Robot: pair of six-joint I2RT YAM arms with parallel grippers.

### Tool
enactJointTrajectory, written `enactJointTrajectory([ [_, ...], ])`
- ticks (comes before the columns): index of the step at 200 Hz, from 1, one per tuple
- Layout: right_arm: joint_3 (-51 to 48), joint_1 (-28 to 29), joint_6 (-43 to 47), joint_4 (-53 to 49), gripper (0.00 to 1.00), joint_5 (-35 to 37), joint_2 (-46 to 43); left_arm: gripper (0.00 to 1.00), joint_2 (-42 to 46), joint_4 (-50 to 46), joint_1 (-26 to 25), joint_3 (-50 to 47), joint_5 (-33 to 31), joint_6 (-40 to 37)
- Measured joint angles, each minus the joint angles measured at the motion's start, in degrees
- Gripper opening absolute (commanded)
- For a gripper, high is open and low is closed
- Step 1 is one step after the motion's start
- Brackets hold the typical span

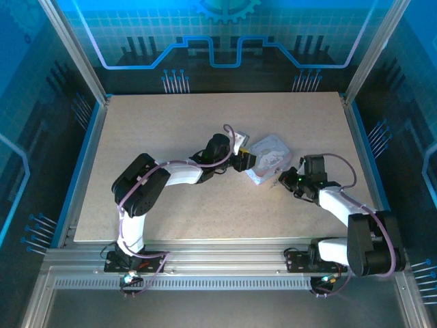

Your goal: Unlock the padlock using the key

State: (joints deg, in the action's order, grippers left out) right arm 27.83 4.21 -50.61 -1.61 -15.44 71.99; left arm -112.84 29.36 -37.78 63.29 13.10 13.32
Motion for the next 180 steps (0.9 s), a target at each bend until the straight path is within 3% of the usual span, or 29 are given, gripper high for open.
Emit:
enactJointTrajectory([
  [108, 1.8, -0.9, -0.4, 0.7, 0.0, -1.5, 3.3, 0.51, 0.0, -0.2, -0.3, 0.0, -0.4, -1.5],
  [180, 1.8, -2.4, -3.2, -1.8, 0.0, 2.5, 1.1, 0.52, 0.0, -0.7, -0.3, 0.3, -0.4, -1.7],
])
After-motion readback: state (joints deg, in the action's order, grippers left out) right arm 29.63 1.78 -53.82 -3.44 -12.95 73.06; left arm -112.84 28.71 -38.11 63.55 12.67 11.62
